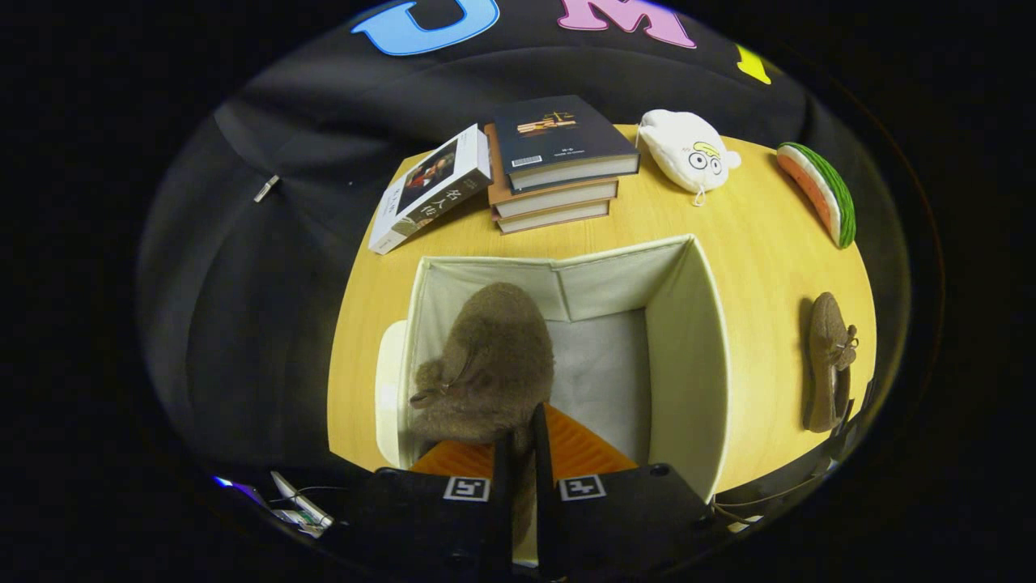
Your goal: Open the storage box then place both shoes into the box .Put the left shoe in first, then the right shoe, with the right side of both shoes facing outward in a uniform manner.
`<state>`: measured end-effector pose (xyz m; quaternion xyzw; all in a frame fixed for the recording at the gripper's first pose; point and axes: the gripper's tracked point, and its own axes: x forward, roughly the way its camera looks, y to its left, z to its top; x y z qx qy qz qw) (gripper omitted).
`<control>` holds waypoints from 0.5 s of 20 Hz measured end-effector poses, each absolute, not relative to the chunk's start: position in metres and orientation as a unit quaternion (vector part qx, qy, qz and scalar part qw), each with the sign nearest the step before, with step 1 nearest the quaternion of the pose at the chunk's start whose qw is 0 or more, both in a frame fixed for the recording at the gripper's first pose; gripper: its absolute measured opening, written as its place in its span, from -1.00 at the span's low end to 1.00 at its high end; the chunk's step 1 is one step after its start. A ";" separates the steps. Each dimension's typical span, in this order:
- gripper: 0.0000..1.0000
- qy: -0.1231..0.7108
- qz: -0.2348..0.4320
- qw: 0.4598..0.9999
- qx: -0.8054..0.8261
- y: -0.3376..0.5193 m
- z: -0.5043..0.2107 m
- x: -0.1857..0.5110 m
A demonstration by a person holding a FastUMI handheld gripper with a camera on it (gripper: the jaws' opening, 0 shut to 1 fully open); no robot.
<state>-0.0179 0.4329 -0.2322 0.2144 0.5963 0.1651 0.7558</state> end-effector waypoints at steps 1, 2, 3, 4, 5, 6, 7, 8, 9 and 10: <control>-0.56 0.602 0.170 0.749 0.218 0.434 -0.232 -0.022; -0.56 0.604 0.177 0.745 0.221 0.437 -0.232 -0.025; -0.51 0.598 0.183 0.748 0.222 0.440 -0.230 -0.025; -0.46 0.597 0.190 0.748 0.222 0.441 -0.228 -0.025; -0.41 0.594 0.198 0.746 0.227 0.444 -0.225 -0.025; -0.29 0.590 0.203 0.746 0.232 0.444 -0.221 -0.025; -0.17 0.588 0.208 0.746 0.234 0.444 -0.218 -0.024; -0.11 0.584 0.212 0.748 0.236 0.442 -0.215 -0.025; -0.05 0.579 0.217 0.750 0.236 0.440 -0.212 -0.024; 0.03 0.576 0.224 0.750 0.236 0.437 -0.209 -0.026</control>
